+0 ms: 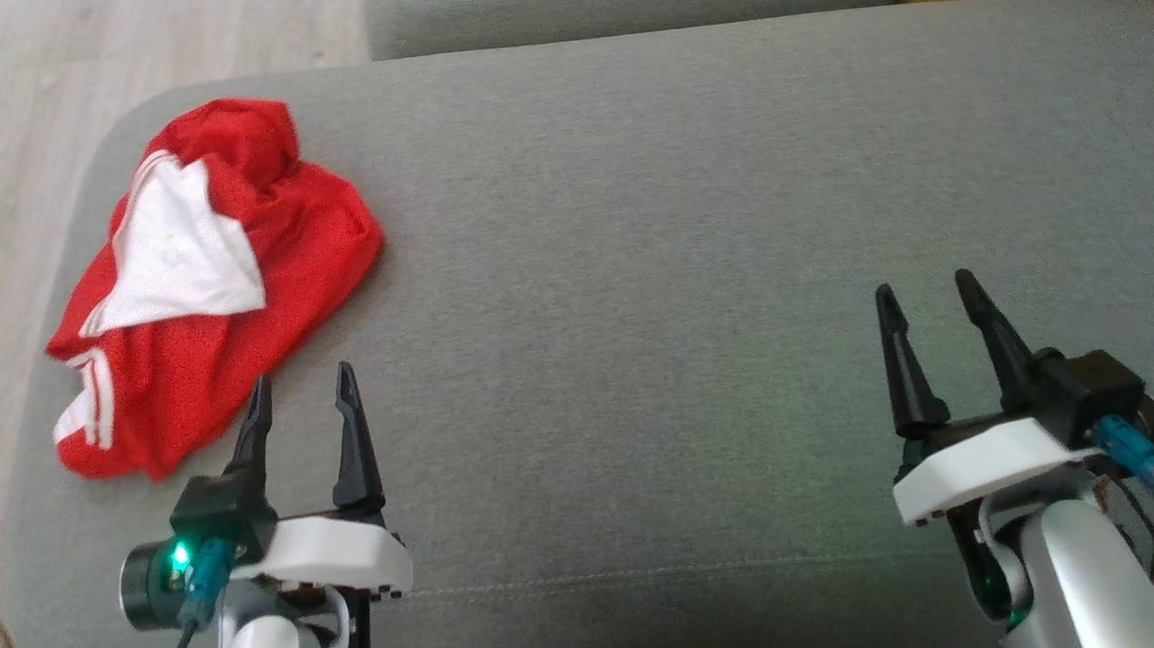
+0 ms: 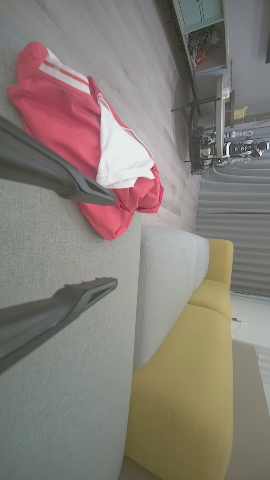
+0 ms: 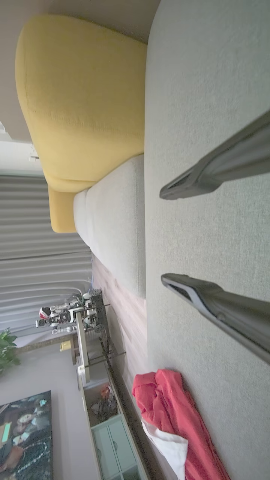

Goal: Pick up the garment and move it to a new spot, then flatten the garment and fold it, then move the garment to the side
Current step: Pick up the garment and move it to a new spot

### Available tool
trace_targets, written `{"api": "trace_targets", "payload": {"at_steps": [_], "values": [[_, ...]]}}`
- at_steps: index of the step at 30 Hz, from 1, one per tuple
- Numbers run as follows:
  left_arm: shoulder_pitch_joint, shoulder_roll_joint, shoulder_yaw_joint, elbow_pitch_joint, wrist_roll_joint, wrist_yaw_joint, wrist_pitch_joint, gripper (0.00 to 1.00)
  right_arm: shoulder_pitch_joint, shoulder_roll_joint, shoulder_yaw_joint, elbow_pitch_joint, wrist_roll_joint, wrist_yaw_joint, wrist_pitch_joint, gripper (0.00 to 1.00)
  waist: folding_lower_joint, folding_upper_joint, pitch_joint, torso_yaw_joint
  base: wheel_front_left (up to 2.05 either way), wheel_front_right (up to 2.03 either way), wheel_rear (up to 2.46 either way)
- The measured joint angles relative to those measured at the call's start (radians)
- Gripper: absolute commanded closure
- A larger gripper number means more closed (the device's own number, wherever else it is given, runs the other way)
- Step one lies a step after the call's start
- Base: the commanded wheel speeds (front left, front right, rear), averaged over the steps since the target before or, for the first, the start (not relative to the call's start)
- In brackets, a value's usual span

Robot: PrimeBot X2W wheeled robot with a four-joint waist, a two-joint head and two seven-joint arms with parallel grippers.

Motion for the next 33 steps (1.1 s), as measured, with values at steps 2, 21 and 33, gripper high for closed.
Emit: {"api": "trace_targets", "payload": {"at_steps": [2,21,33], "values": [[0.000,0.000,0.001,-0.002,0.000,0.000,0.000,0.00,0.001,0.000,0.013,-0.001,0.000,0.000,0.000,0.00,0.0000,0.0000,-0.001,0.021,0.00,0.00,0.00],[0.050,0.000,0.026,-0.030,0.002,0.000,0.000,0.00,0.038,-0.001,0.065,-0.007,0.010,0.000,0.000,0.00,0.0000,0.0000,-0.021,0.254,0.00,0.00,0.00],[0.081,0.000,0.063,-0.045,0.006,-0.009,0.000,0.00,0.042,-0.001,0.087,-0.005,0.019,0.000,0.000,0.00,0.0000,0.0000,-0.033,0.288,0.00,0.00,0.00]]}}
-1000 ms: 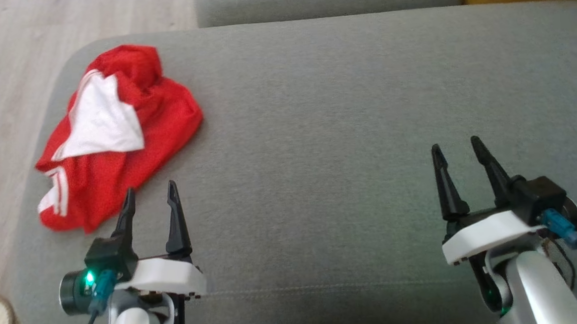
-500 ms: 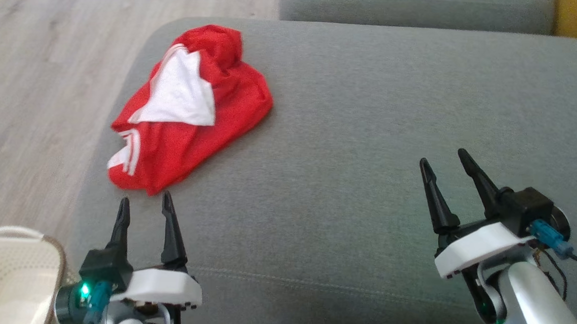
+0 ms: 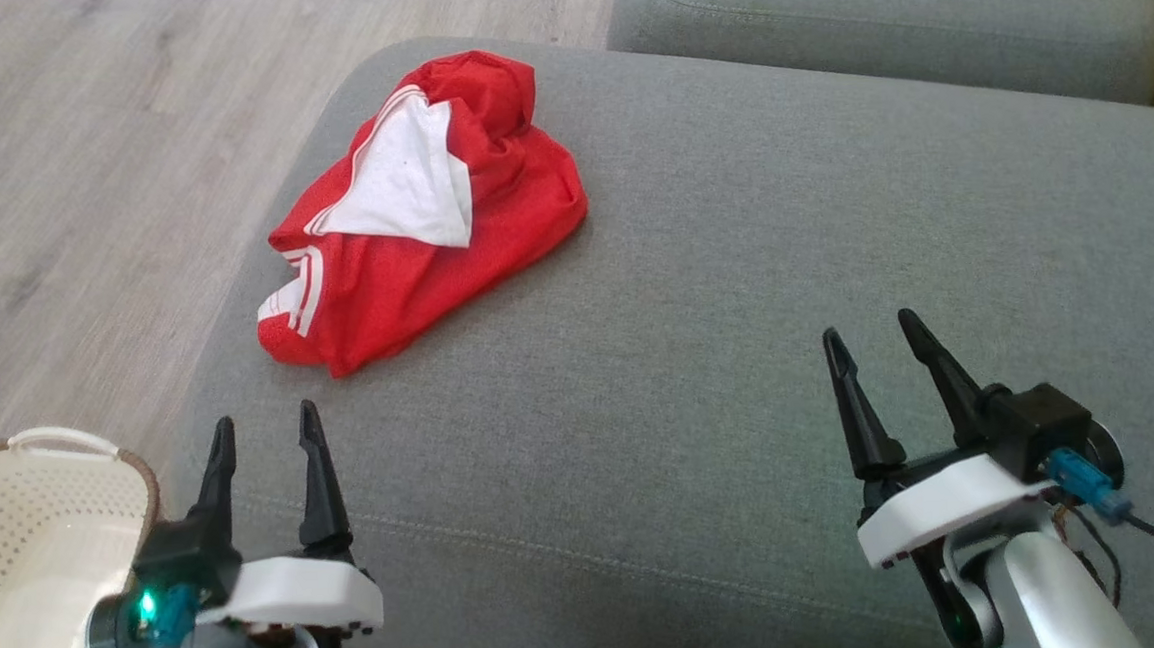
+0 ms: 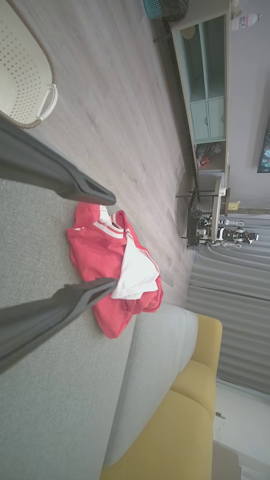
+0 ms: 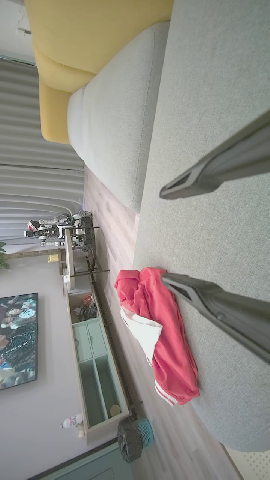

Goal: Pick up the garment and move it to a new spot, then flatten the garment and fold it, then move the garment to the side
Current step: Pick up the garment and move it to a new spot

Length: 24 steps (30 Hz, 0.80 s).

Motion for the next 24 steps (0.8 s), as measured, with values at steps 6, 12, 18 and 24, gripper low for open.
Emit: {"api": "trace_targets", "payload": {"at_steps": [6,12,18,24], "values": [[-0.003,0.000,0.042,0.013,-0.053,-0.017,0.000,0.00,0.000,0.000,0.003,-0.001,-0.004,0.000,0.000,0.00,0.0000,0.0000,0.025,-0.019,0.00,0.00,0.00],[-0.059,-0.001,0.105,0.013,-0.058,-0.069,0.000,0.00,-0.011,0.000,-0.003,-0.027,-0.044,0.000,0.000,0.00,0.0000,0.0000,0.087,-0.040,0.00,0.00,0.00],[-0.252,0.013,0.166,0.093,-0.057,-0.166,-0.001,0.00,-0.072,-0.002,-0.025,-0.065,-0.100,0.000,0.000,0.00,0.0000,0.0000,0.186,-0.063,0.00,0.00,0.00],[-0.506,0.098,0.177,0.345,-0.099,-0.253,0.069,0.00,-0.122,-0.004,-0.028,-0.098,-0.144,0.000,0.000,0.00,0.0000,0.0000,0.291,-0.096,0.00,0.00,0.00]]}}
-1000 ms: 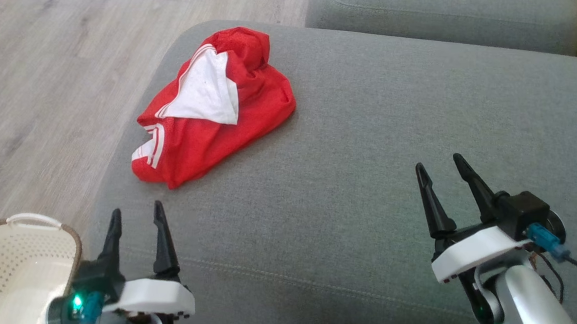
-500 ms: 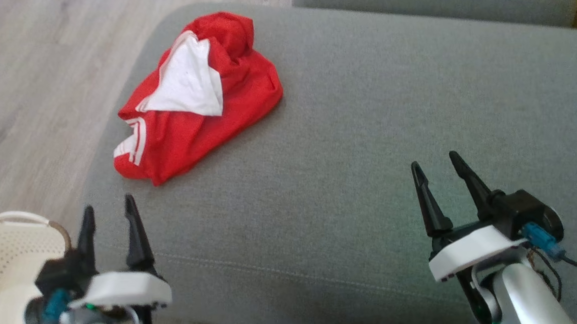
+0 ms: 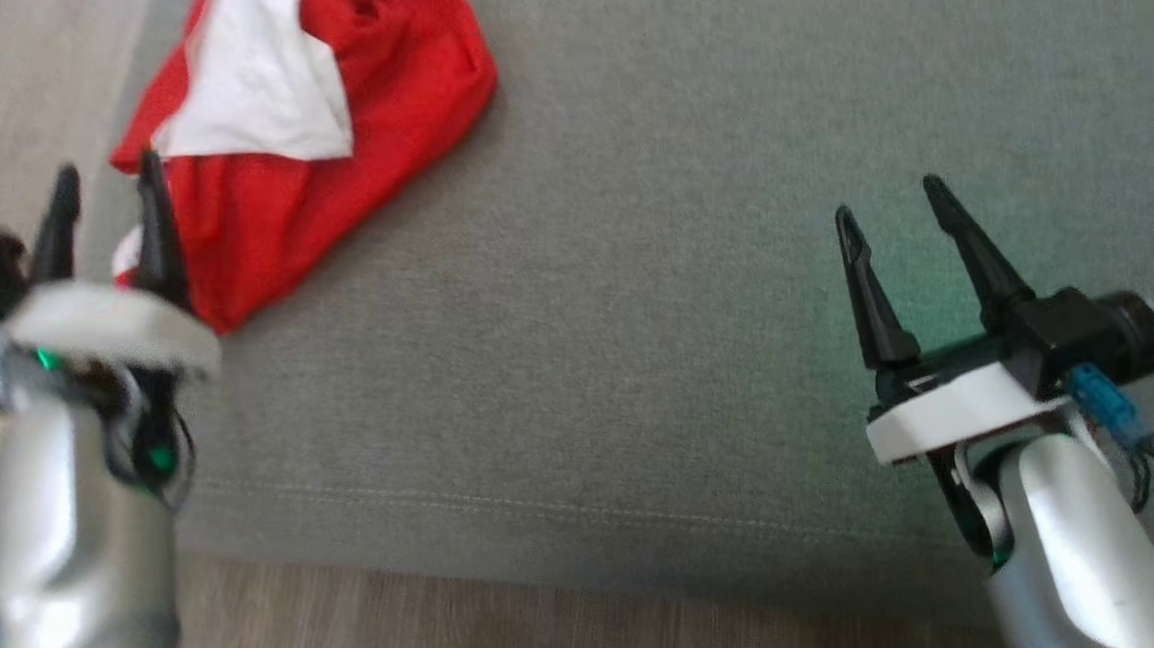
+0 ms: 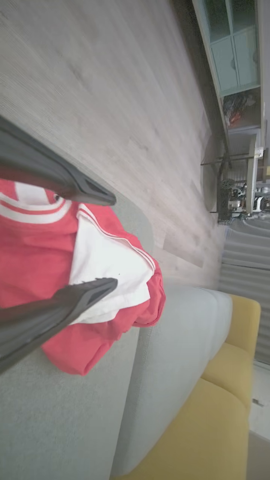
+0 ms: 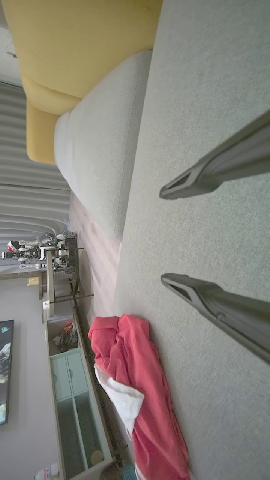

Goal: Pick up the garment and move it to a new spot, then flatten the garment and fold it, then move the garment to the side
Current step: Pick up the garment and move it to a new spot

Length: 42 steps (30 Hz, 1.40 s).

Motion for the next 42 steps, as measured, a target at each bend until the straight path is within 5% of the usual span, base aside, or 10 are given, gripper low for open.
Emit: {"api": "trace_targets", "payload": {"at_steps": [11,25,27,42], "values": [[-0.377,0.107,-0.062,0.365,-0.049,-0.046,0.184,0.00,-0.060,-0.007,0.002,-0.040,-0.035,0.000,0.000,0.00,0.0001,0.0000,0.134,-0.078,0.00,0.00,0.00],[-0.543,0.155,-0.136,0.626,-0.092,-0.052,0.196,0.00,-0.088,-0.007,-0.001,-0.065,-0.034,0.000,0.000,0.00,0.0001,0.0000,0.215,-0.150,0.00,0.00,0.00],[-0.552,0.156,-0.152,0.644,-0.103,-0.052,0.195,1.00,-0.090,-0.007,-0.001,-0.068,-0.034,0.000,0.000,0.00,0.0002,0.0000,0.220,-0.153,0.00,0.00,0.00],[-0.588,0.187,-0.184,0.683,-0.153,-0.053,-0.039,1.00,-0.088,-0.007,-0.006,-0.049,-0.025,0.000,0.000,0.00,0.0001,0.0000,0.156,-0.138,0.00,0.00,0.00]]}}
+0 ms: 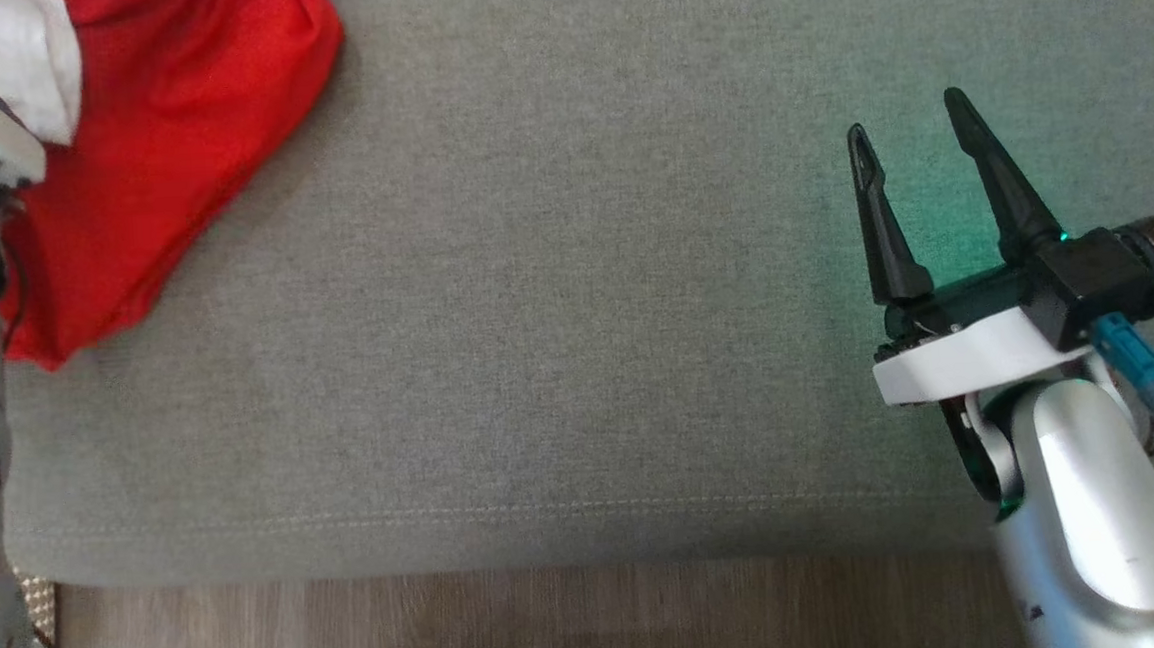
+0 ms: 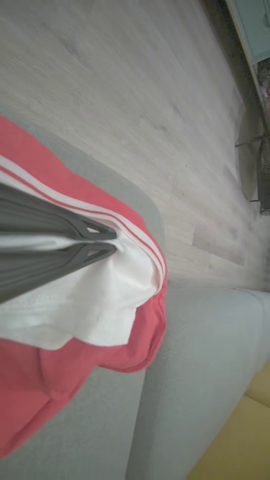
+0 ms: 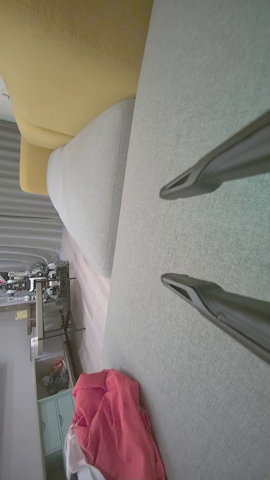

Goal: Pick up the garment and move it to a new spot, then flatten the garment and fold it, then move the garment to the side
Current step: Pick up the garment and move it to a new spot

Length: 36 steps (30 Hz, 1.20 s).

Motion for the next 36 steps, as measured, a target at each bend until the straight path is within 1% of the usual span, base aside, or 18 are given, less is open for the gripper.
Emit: {"api": "trace_targets", "payload": {"at_steps": [6,13,16,21,24,31,36], "values": [[-0.001,0.004,-0.001,-0.098,0.006,0.000,-0.030,1.00,0.007,0.000,0.007,0.023,0.022,0.000,0.000,0.00,0.0000,0.0000,-0.062,0.012,0.00,0.00,0.00],[0.032,0.003,0.036,-0.376,0.044,0.025,-0.031,1.00,0.016,0.000,0.021,0.037,0.059,0.000,0.000,0.00,-0.0001,0.0000,-0.132,0.013,0.00,0.00,0.00],[0.071,-0.006,0.036,-0.476,0.055,0.025,-0.037,1.00,0.032,0.000,0.027,0.044,0.076,0.000,0.000,0.00,-0.0001,0.0000,-0.157,0.003,0.00,0.00,0.00],[0.111,-0.053,0.008,-0.589,0.055,0.024,-0.037,1.00,0.041,0.000,0.029,0.046,0.102,0.000,0.000,0.00,-0.0001,0.0000,-0.188,-0.029,0.00,0.00,0.00],[0.110,-0.067,-0.013,-0.638,0.055,0.024,-0.030,1.00,0.043,0.000,0.030,0.046,0.111,0.000,0.000,0.00,-0.0001,0.0001,-0.197,-0.047,0.00,0.00,0.00],[0.108,-0.130,-0.083,-0.767,0.055,0.025,0.044,1.00,0.044,0.000,0.032,0.032,0.143,0.000,0.000,0.00,-0.0001,0.0001,-0.204,-0.122,0.00,0.00,0.00],[0.104,-0.194,-0.143,-0.807,0.058,0.035,0.081,1.00,0.040,0.000,0.026,0.008,0.169,0.000,0.000,0.00,-0.0001,0.0000,-0.189,-0.184,0.00,0.00,0.00]]}}
